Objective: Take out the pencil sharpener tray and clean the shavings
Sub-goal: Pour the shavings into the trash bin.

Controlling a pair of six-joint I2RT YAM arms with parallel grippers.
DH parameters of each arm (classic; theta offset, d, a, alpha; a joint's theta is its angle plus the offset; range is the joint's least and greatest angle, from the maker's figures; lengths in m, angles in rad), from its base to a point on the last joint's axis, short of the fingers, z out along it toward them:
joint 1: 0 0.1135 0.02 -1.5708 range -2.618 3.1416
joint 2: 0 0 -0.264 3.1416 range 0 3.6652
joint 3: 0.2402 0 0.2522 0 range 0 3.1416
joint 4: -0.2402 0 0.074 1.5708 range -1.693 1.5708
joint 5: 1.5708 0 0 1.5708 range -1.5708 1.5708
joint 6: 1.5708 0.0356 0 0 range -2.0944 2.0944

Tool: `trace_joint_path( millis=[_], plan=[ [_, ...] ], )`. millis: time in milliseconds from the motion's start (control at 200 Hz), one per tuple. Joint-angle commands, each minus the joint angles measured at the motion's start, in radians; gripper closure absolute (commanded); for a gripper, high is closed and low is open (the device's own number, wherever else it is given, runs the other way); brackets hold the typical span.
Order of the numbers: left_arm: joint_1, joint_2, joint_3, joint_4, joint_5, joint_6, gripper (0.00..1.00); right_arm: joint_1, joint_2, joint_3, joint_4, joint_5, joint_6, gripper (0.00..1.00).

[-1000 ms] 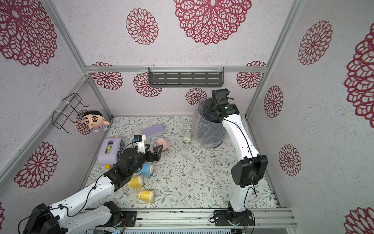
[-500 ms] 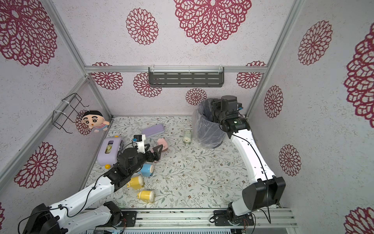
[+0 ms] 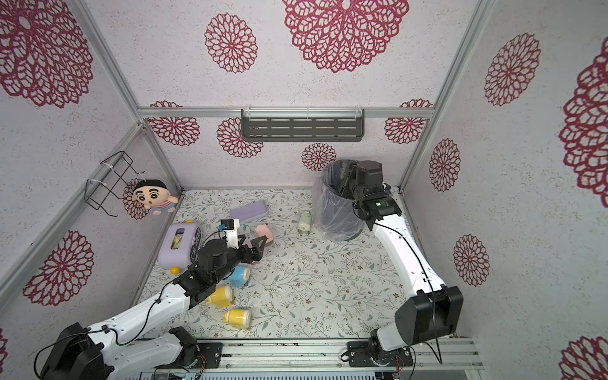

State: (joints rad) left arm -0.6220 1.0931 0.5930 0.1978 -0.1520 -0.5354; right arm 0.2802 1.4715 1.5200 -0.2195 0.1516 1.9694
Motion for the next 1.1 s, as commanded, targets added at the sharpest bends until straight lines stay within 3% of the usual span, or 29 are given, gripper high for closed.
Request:
trace_joint_path(
  millis=[0, 150, 450, 831, 1096],
  plan=[
    [-0.008, 0.011, -0.004, 0.031, -0.005, -0.004, 0.03, 0.023, -0.016, 0.061, -0.007, 0.06, 0.057, 0.55],
    [-0.008, 0.012, -0.001, 0.031, 0.005, -0.01, 0.03, 0.039, -0.008, 0.062, -0.028, 0.073, 0.062, 0.55],
    [-0.008, -0.016, -0.005, 0.024, -0.001, -0.008, 0.03, 0.038, -0.052, -0.145, 0.052, 0.038, 0.101, 0.55],
    [-0.01, -0.027, -0.005, 0.021, -0.001, -0.007, 0.03, 0.04, -0.036, 0.018, -0.002, 0.04, 0.031, 0.55],
    [-0.013, -0.022, -0.004, 0.023, -0.003, -0.005, 0.03, 0.024, -0.095, -0.231, 0.121, 0.008, 0.091, 0.54]
  ],
)
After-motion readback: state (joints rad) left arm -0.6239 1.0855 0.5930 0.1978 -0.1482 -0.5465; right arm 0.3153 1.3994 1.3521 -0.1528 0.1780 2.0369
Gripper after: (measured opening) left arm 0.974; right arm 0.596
